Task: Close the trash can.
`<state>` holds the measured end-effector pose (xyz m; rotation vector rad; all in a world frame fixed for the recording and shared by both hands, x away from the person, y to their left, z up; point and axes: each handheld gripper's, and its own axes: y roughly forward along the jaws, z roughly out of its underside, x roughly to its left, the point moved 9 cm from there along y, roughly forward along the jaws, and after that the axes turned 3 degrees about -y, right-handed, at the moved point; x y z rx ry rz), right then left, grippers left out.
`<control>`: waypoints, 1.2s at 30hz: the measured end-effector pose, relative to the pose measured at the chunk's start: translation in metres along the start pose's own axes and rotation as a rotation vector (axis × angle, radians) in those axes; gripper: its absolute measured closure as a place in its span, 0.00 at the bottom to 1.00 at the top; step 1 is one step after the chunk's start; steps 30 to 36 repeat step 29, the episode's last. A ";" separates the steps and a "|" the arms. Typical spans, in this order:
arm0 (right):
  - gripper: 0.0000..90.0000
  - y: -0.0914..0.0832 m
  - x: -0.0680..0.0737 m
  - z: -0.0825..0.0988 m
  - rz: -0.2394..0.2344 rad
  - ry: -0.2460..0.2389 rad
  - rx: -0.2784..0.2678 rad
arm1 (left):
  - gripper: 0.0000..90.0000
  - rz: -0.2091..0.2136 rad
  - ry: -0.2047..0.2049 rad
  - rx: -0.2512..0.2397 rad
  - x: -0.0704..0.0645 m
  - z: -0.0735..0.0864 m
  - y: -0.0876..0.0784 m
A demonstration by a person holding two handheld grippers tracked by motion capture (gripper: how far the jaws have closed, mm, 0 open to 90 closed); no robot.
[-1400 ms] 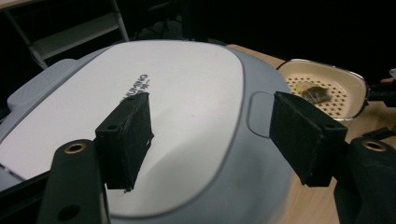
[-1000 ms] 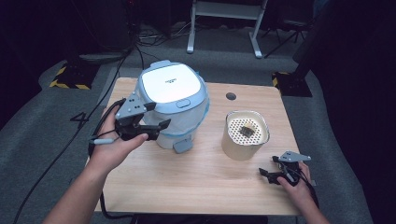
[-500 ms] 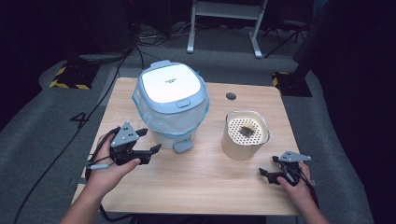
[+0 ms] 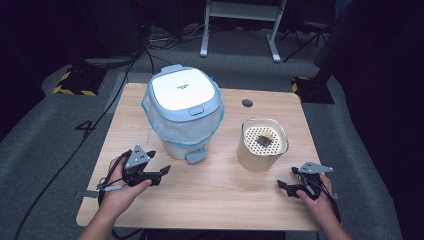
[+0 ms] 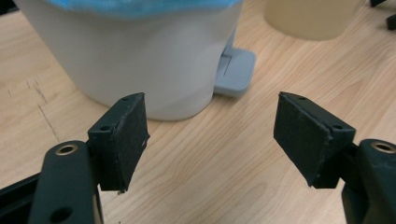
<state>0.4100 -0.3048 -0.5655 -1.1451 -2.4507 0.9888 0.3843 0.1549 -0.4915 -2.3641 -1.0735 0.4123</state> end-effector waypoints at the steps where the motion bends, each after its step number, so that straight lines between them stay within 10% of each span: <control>1: 0.17 0.000 0.000 0.000 0.000 0.000 0.000 | 0.29 -0.001 -0.010 0.007 0.002 0.005 0.003; 17: 0.17 0.000 0.000 0.000 0.000 0.000 0.000 | 0.19 -0.054 -0.032 0.206 0.023 0.068 0.037; 36: 0.17 0.000 0.000 0.000 0.001 -0.001 0.000 | 0.17 -0.088 -0.063 0.205 0.024 0.069 0.035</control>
